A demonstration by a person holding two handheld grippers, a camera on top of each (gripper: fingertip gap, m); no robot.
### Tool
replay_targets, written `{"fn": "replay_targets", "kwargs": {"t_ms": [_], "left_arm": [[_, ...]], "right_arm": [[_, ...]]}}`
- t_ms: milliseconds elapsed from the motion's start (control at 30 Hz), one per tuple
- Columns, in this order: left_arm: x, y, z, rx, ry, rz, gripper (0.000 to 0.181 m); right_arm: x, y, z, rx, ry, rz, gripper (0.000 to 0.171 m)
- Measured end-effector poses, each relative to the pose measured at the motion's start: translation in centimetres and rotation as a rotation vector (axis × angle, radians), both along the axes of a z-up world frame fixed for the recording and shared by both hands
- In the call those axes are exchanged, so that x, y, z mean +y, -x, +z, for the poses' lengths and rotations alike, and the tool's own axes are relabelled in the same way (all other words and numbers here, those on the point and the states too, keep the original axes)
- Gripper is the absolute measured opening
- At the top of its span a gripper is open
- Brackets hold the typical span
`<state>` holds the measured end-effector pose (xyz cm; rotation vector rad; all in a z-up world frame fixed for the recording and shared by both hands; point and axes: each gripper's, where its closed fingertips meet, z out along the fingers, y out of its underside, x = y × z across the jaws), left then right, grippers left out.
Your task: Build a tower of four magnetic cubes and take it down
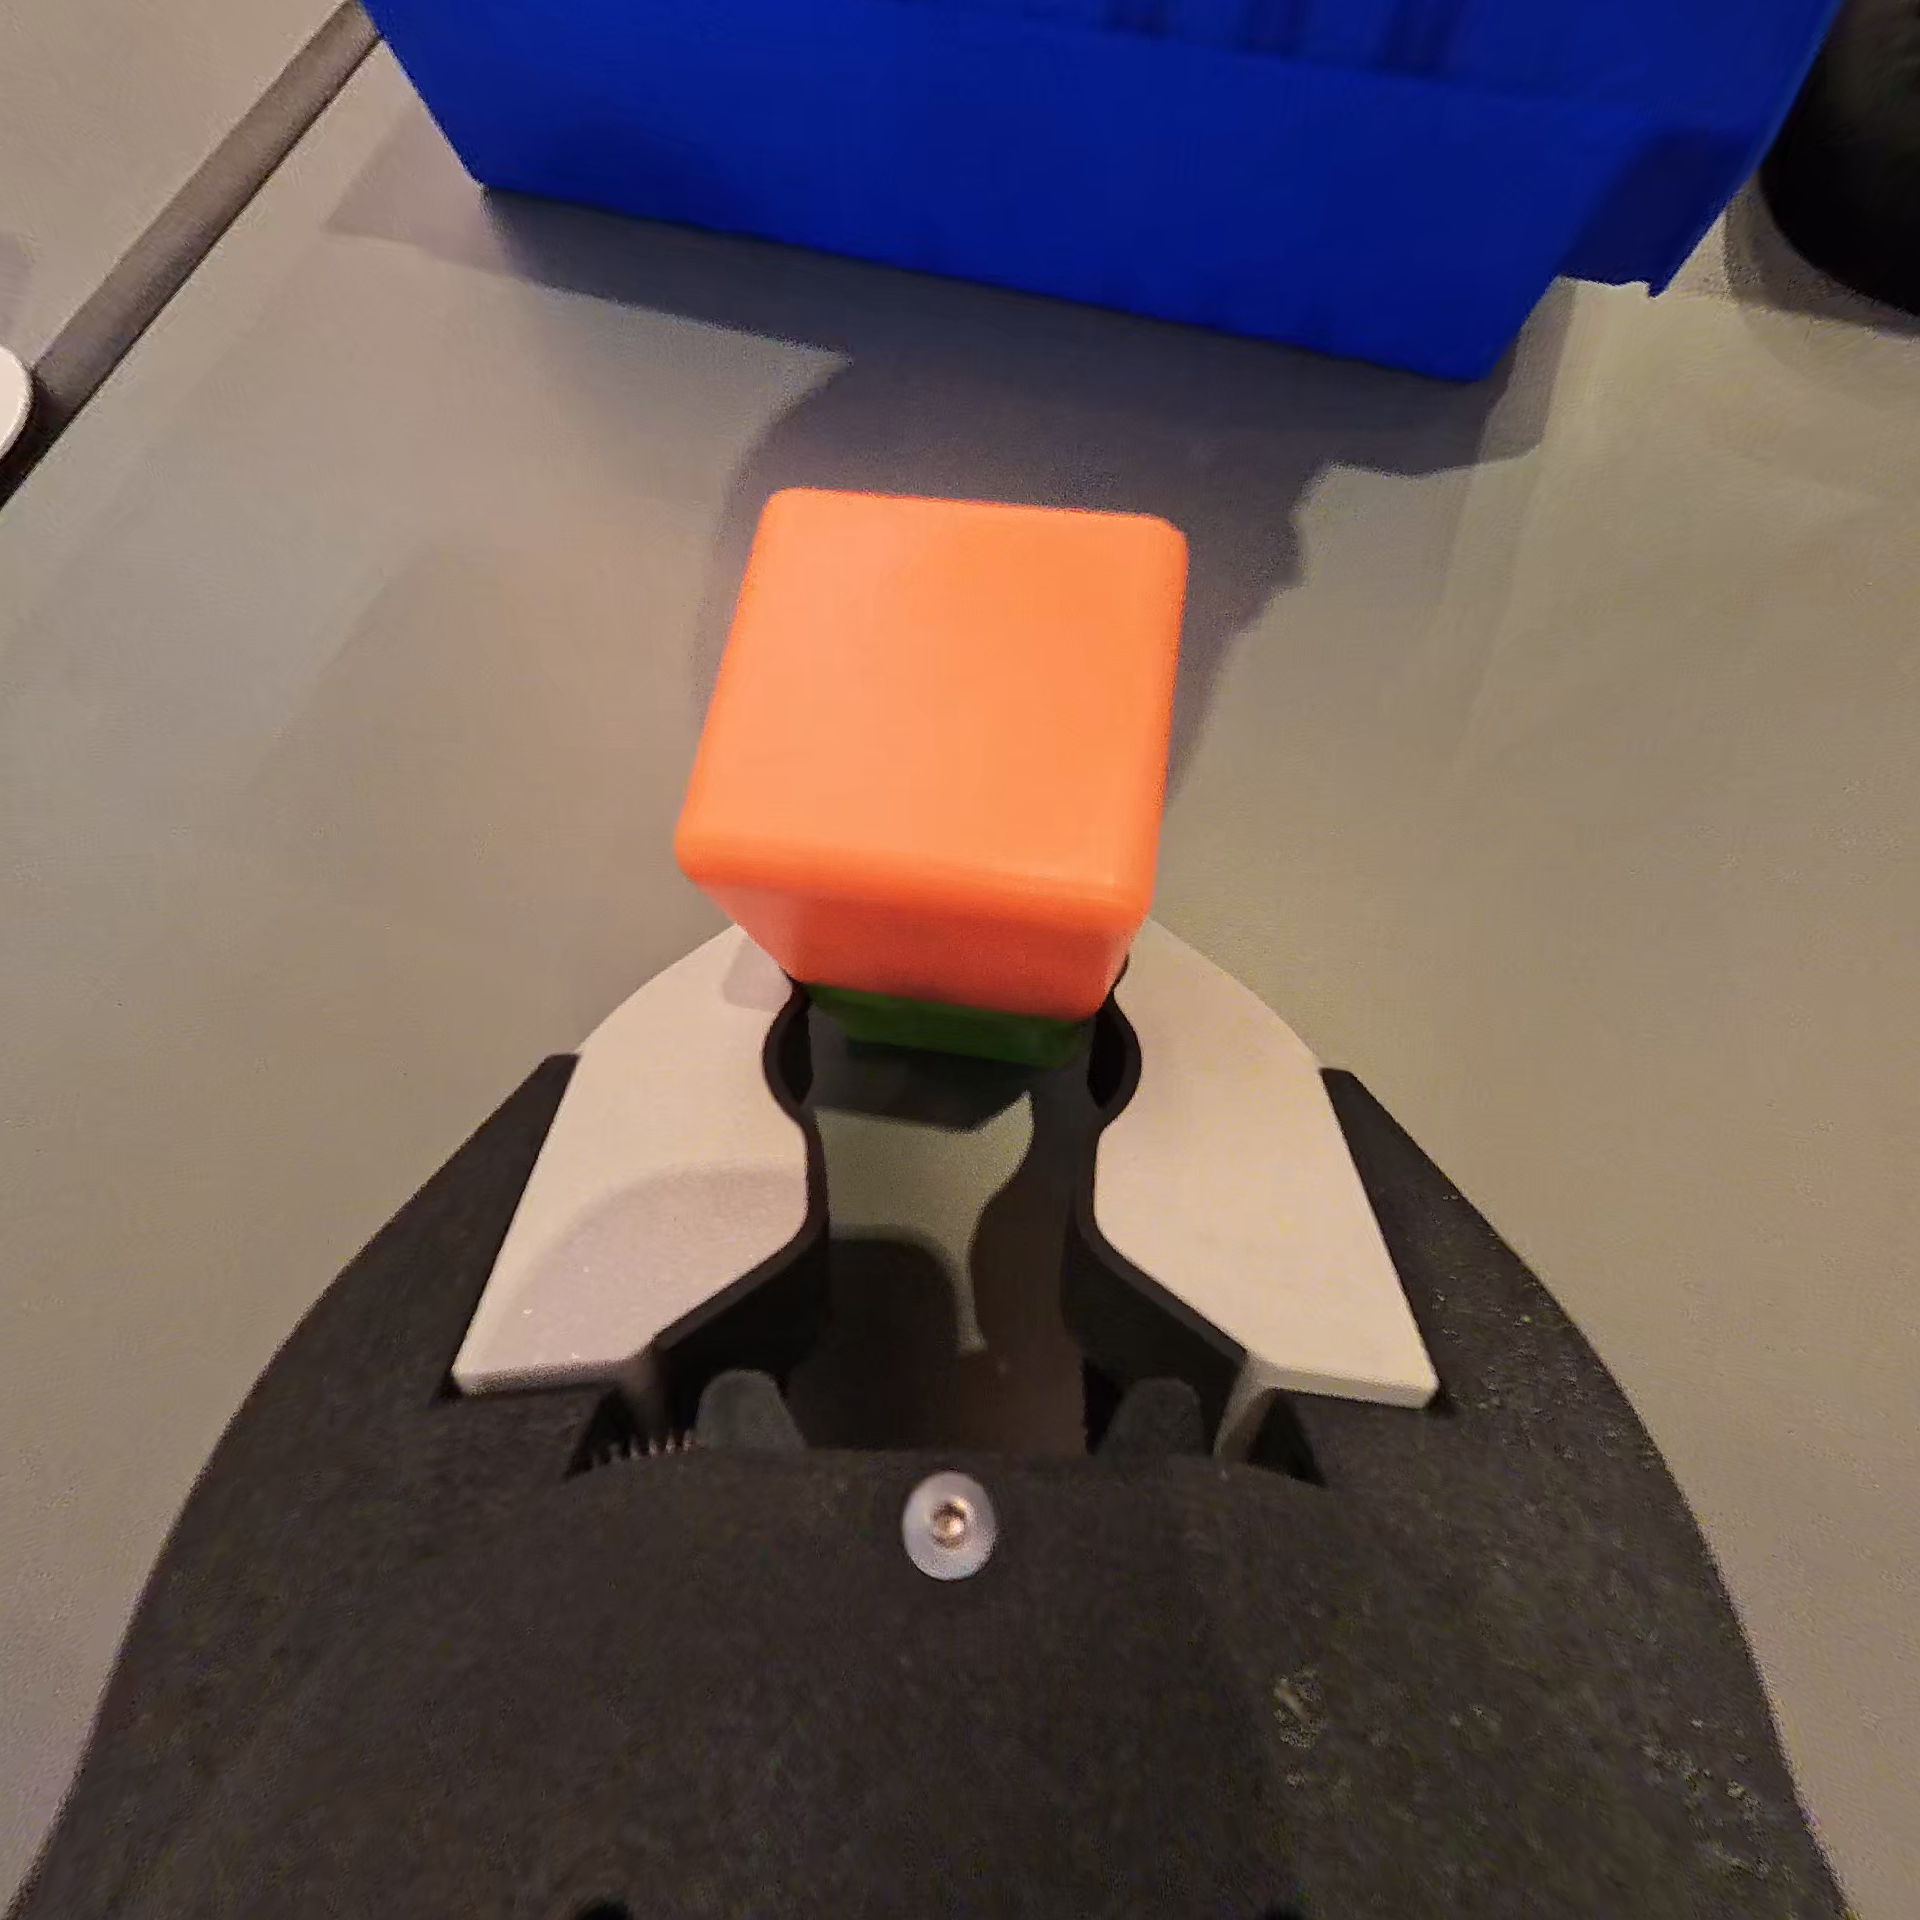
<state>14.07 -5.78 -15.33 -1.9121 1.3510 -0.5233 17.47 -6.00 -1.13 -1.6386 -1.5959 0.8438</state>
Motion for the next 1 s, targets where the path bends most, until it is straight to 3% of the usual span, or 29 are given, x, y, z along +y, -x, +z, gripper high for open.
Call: {"fn": "replay_targets", "kwargs": {"t_ms": [333, 567, 1000], "left_arm": [[-1.2, 1.6, 0.0, -0.002, 0.007, -0.059, 0.050], [-1.2, 1.6, 0.0, -0.002, 0.006, -0.065, 0.050], [-1.3, 1.4, 0.0, -0.002, 0.010, -0.079, 0.050]], "right_arm": [[-1.8, 5.4, -5.6, -0.189, 0.001, 0.087, 0.071], [-1.4, 5.8, -8.6, -0.303, -0.007, 0.070, 0.057], [-1.3, 5.8, -8.6, -0.299, 0.050, 0.063, 0.050]]}}
